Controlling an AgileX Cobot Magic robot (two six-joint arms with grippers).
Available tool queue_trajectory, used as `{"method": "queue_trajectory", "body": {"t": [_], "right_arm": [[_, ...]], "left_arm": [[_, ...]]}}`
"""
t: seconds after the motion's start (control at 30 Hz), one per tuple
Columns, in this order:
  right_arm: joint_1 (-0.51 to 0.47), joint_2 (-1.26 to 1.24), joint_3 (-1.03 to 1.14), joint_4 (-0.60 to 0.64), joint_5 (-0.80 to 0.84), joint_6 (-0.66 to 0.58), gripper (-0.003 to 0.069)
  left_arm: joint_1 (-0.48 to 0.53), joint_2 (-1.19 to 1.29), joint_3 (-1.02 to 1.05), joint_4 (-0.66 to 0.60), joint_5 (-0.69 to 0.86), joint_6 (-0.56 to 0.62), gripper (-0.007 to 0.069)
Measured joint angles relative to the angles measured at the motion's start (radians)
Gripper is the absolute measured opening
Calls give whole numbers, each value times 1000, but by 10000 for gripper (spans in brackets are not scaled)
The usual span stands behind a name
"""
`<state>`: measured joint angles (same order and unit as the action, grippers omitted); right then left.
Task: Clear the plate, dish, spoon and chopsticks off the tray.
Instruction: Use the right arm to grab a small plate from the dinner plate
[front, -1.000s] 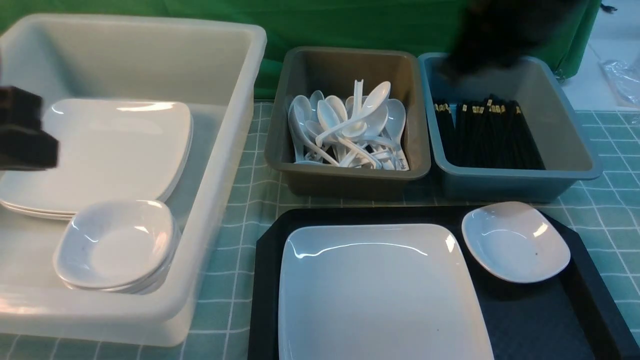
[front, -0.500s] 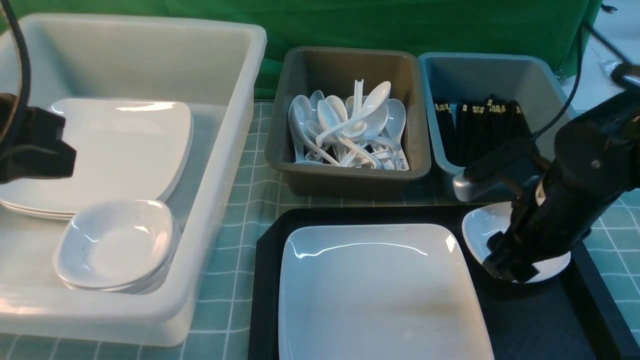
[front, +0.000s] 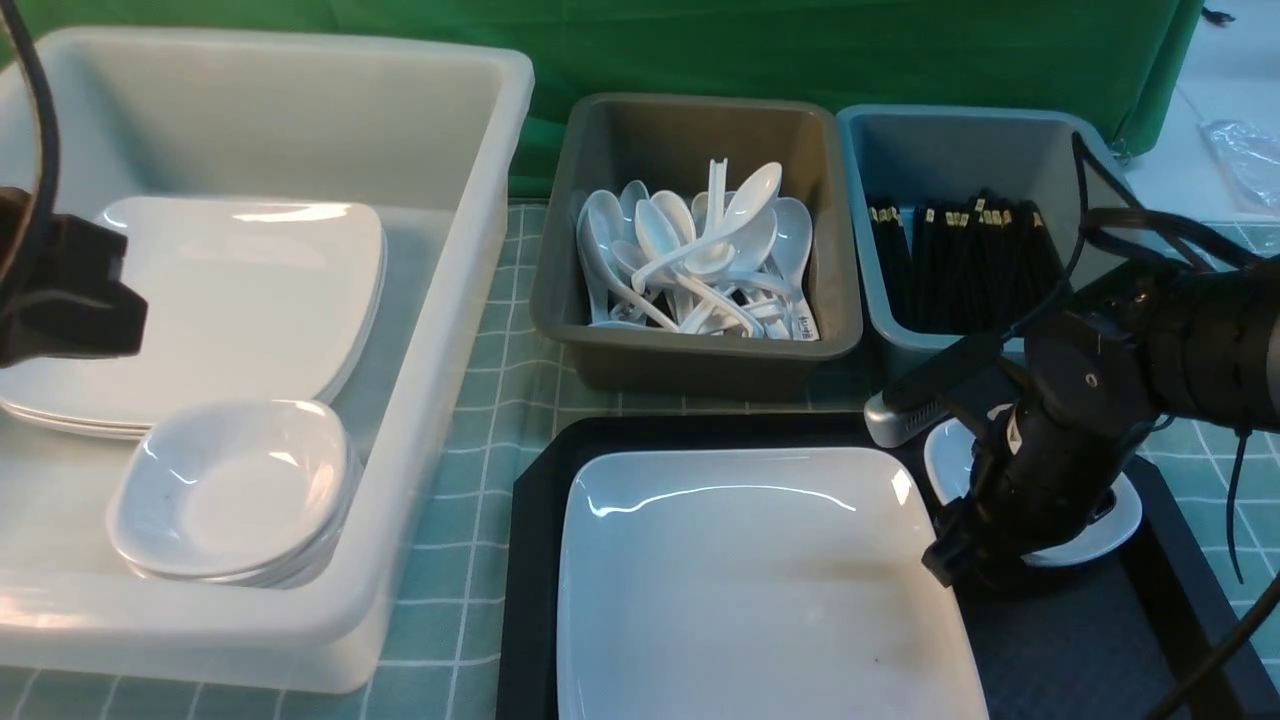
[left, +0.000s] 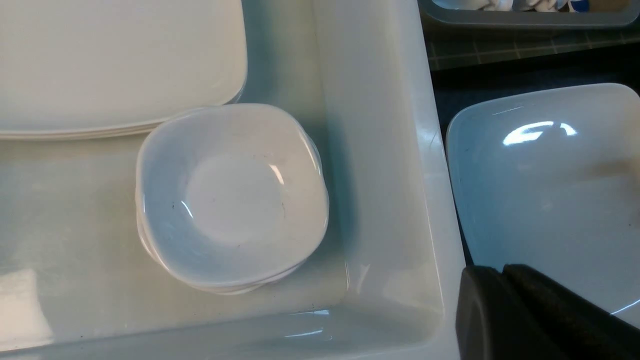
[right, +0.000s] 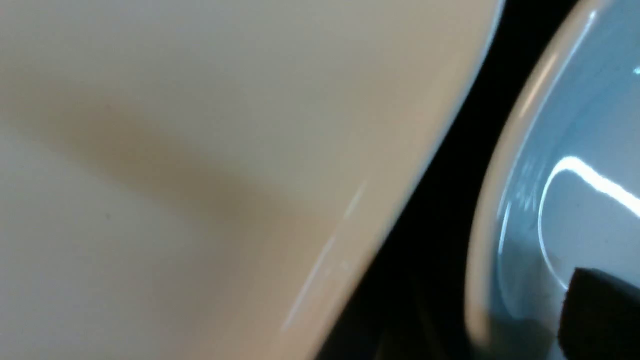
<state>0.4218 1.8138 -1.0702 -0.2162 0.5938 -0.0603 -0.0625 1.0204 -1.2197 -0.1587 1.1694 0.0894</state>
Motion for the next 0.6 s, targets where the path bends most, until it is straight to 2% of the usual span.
{"method": "queue_trajectory", "body": {"t": [0.13, 0.33, 0.47, 0.6], "right_arm": [[1, 2, -2, -15, -37, -1, 221], [11, -52, -3, -17, -13, -1, 176], [33, -188, -7, -9, 45, 1, 74], [83, -341, -77, 58, 32, 5, 65]], "left_arm": [[0, 0, 0, 0, 0, 0, 10], [0, 0, 0, 0, 0, -6, 10], [0, 0, 0, 0, -1, -20, 10], [0, 0, 0, 10, -30, -70, 10]]}}
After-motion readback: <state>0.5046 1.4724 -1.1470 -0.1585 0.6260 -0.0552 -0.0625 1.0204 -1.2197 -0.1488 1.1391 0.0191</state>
